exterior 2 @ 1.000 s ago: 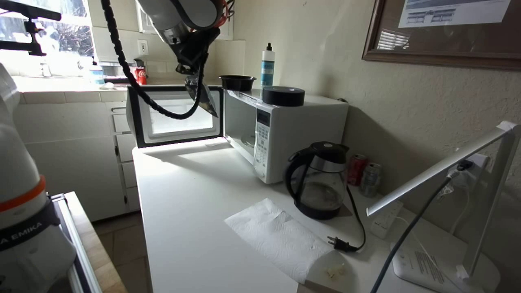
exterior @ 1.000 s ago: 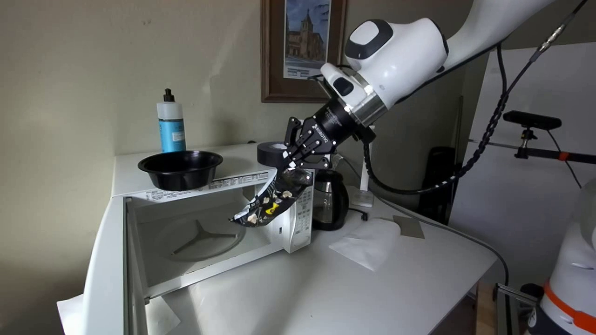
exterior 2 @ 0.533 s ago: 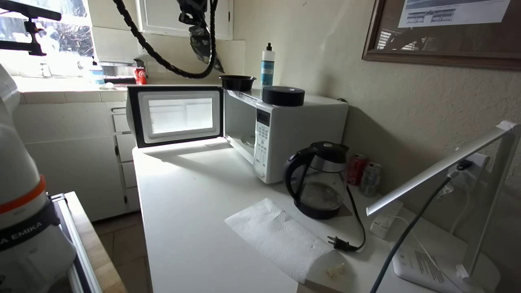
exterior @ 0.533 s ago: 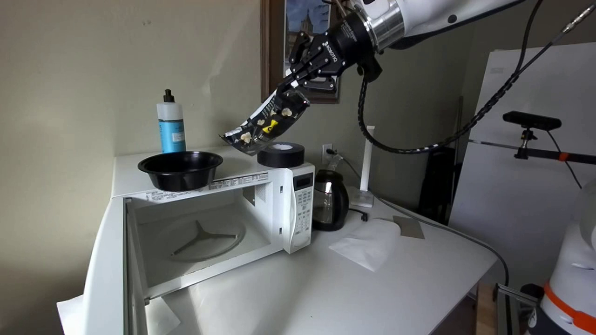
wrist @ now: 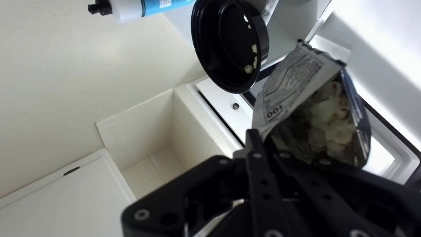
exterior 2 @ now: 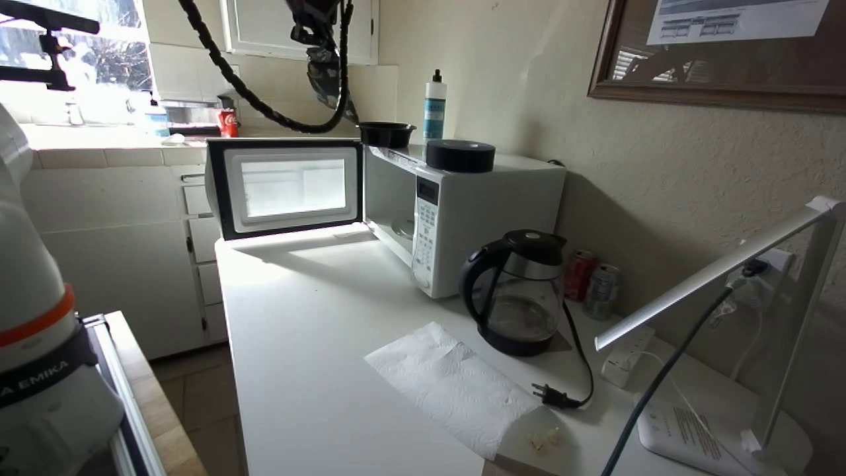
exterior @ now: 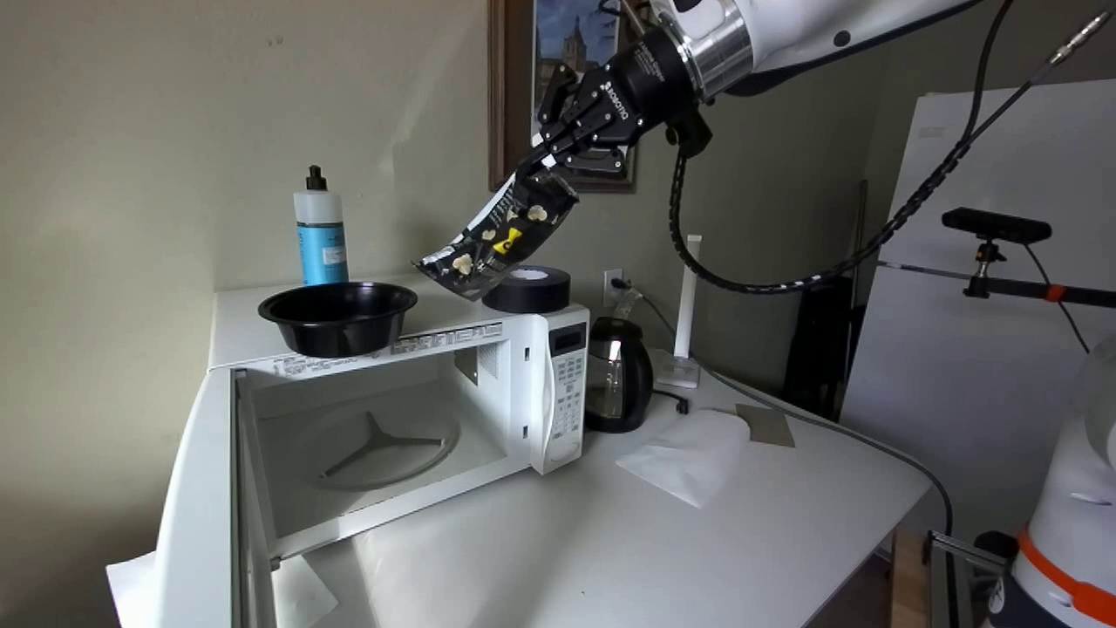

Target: Open the microwave door then place the black packet from the microwave in the black bowl.

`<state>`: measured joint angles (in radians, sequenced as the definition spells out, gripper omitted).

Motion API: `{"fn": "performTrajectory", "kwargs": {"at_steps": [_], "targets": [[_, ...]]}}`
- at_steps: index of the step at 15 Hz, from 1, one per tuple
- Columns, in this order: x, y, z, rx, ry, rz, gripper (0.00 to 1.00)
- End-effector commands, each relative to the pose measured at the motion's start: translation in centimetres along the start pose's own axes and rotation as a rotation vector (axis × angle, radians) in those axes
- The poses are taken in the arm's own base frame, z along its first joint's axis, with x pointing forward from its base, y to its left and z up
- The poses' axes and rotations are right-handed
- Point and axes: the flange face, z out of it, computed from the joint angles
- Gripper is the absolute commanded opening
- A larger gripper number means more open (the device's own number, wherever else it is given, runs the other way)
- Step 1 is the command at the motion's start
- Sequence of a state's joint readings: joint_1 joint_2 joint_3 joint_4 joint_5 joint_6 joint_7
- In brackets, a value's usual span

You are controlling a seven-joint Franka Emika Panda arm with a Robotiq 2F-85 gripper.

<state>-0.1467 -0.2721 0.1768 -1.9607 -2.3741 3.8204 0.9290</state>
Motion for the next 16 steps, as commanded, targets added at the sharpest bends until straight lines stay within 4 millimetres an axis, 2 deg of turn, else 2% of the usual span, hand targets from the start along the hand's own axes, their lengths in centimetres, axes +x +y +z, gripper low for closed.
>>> {"fn": "performTrajectory", "kwargs": {"at_steps": [1,4,6,7,8,10,12,16], "targets": [[0.5,2.5,0.9,0.012,0.037,-0.039,0.0],[0.9,4.7,2.3,0.025,0.039,-0.099,0.0],[1.1,5.9,4.5,-0.006,-0.01,-0.141,0.0],[-0.4,4.7,5.1,-0.014,-0.017,-0.147,0.0],[1.2,4.9,3.5,-0.015,0.006,-0.119,0.01],[0.3,4.7,4.9,-0.012,0.003,-0.125,0.01],[-0.7,4.6,5.3,-0.006,-0.006,-0.122,0.01],[0.0,6.4,6.7,-0.112,-0.02,-0.101,0.0]]}}
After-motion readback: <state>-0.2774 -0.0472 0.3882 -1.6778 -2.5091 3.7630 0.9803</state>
